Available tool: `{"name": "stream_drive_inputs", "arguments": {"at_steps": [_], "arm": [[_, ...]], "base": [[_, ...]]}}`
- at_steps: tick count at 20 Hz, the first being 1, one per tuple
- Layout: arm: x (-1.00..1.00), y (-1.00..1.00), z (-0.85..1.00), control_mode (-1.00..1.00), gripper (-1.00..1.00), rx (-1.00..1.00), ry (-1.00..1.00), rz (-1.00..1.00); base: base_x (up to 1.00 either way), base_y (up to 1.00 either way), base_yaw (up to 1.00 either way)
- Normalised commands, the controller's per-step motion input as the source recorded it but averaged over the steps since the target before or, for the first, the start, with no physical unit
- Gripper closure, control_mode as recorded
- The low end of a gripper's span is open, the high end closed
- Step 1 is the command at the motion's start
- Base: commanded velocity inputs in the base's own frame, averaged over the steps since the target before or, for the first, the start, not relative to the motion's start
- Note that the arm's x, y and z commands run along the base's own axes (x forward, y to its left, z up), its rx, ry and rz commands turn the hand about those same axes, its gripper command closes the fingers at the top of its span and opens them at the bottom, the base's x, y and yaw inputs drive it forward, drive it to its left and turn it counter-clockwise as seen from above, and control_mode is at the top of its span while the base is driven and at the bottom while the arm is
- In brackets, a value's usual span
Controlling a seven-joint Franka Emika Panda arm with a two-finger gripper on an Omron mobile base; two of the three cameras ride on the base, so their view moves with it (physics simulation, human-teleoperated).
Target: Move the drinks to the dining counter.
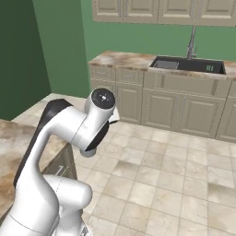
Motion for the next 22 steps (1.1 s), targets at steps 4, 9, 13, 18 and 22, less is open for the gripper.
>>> {"name": "stream_drive_inputs", "arguments": {"at_steps": [4,9,13,18,22], "arm": [[0.00,0.17,0.00,-1.00,1.00,0.00,0.07,0.00],[0.00,0.40,0.00,-1.00,1.00,0.00,0.11,0.00],[0.09,0.47,0.00,-1.00,1.00,0.00,0.14,0.01],[0.08,0.54,0.00,-1.00,1.00,0.00,0.11,0.01],[0.10,0.62,0.00,-1.00,1.00,-0.03,0.09,0.00]], "base": [[0.00,0.00,0.00],[0.00,0.00,0.00],[0.00,0.00,0.00],[0.00,0.00,0.00],[0.00,0.00,0.00]]}}
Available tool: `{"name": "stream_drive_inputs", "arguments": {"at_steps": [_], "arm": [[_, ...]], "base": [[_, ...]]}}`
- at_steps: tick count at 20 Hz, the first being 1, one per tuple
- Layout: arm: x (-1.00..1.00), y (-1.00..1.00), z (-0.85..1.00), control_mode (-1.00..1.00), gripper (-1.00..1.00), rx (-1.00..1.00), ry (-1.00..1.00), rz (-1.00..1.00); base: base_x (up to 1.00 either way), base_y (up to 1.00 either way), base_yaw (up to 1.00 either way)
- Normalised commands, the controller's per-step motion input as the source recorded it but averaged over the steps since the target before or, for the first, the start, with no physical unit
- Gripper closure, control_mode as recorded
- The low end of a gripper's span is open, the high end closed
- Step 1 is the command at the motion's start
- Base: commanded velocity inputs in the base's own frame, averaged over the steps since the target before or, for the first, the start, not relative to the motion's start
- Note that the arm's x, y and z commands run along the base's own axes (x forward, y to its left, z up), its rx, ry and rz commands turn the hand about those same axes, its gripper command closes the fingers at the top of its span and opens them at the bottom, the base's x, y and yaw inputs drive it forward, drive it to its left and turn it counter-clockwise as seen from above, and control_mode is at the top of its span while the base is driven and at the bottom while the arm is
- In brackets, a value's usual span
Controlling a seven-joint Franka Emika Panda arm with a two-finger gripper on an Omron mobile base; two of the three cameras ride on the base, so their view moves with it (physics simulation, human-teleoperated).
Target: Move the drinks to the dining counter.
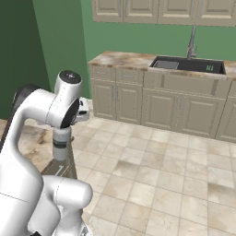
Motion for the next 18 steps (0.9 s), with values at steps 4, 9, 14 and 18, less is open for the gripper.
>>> {"name": "stream_drive_inputs", "arguments": {"at_steps": [4,9,14,18], "arm": [[0.09,0.77,0.00,-1.00,1.00,-0.03,0.04,0.00],[0.16,0.89,-0.03,-1.00,1.00,-0.04,0.00,-0.01],[0.26,0.91,-0.20,-1.00,1.00,-0.04,0.00,-0.01],[0.24,0.82,-0.21,-1.00,1.00,-0.05,0.00,0.00]], "base": [[0.00,0.00,0.00],[0.00,0.00,0.00],[0.00,0.00,0.00],[0.00,0.00,0.00]]}}
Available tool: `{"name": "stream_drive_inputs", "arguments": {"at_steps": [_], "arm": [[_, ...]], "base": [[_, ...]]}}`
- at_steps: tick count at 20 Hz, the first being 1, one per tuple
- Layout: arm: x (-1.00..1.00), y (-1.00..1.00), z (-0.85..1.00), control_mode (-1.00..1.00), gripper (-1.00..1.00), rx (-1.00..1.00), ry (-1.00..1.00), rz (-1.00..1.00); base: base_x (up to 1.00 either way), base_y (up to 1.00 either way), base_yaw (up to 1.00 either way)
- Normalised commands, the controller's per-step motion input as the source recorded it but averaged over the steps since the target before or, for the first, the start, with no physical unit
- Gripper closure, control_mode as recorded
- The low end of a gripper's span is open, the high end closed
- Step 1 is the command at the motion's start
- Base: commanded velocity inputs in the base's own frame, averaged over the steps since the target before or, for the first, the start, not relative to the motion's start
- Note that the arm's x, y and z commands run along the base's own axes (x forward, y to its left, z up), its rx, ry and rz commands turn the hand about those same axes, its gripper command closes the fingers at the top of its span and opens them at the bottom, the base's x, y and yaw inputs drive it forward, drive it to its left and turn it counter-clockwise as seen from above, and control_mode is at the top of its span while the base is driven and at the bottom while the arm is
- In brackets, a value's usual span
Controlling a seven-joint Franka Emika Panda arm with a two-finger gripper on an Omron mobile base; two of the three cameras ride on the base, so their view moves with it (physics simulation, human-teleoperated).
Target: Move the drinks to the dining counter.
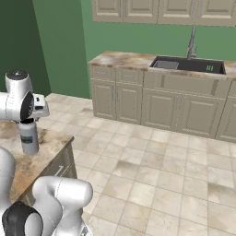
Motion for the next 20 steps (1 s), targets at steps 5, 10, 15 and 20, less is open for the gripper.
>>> {"name": "stream_drive_inputs", "arguments": {"at_steps": [5,10,15,20], "arm": [[0.30,0.69,-0.23,-1.00,1.00,-0.02,0.00,-0.01],[0.39,0.53,-0.26,-1.00,1.00,0.00,0.00,-0.01],[0.35,0.48,-0.30,-1.00,1.00,-0.01,0.00,-0.01],[0.30,0.42,-0.34,-1.00,1.00,-0.02,0.00,0.00]], "base": [[0.00,0.00,0.00],[0.00,0.00,0.00],[0.00,0.00,0.00],[0.00,0.00,0.00]]}}
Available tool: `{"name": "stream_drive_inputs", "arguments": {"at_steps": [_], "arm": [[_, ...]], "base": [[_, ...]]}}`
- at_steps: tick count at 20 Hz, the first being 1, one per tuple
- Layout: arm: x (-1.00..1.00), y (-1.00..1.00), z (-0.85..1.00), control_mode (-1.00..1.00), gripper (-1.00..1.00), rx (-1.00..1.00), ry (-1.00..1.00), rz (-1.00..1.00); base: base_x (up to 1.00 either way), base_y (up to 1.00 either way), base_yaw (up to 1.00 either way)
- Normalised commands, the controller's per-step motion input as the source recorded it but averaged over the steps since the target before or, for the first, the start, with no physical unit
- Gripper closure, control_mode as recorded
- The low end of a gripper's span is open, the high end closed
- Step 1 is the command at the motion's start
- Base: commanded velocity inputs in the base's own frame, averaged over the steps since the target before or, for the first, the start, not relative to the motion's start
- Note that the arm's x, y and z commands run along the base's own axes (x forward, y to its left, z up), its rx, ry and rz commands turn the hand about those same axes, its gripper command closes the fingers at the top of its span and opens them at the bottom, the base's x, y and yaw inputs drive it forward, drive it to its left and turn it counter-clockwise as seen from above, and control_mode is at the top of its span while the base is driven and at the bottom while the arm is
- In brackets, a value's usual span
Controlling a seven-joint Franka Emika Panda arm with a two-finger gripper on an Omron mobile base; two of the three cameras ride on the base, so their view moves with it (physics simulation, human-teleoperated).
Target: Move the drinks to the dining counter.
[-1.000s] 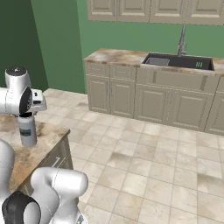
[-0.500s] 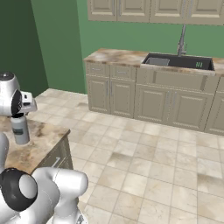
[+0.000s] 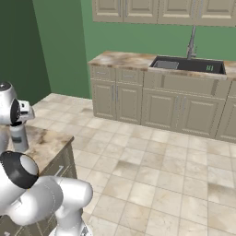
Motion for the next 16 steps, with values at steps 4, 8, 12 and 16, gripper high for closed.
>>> {"name": "stream_drive_inputs", "arguments": {"at_steps": [4,8,12,16], "arm": [[0.26,0.41,-0.32,-1.00,1.00,-0.01,0.01,0.00],[0.20,0.43,-0.25,-1.00,1.00,0.00,0.00,0.00],[0.17,0.37,-0.24,-1.00,1.00,0.00,0.00,0.00],[0.15,0.31,-0.25,-1.00,1.00,0.00,0.00,0.00]], "base": [[0.00,0.00,0.00],[0.00,0.00,0.00],[0.00,0.00,0.00],[0.00,0.00,0.00]]}}
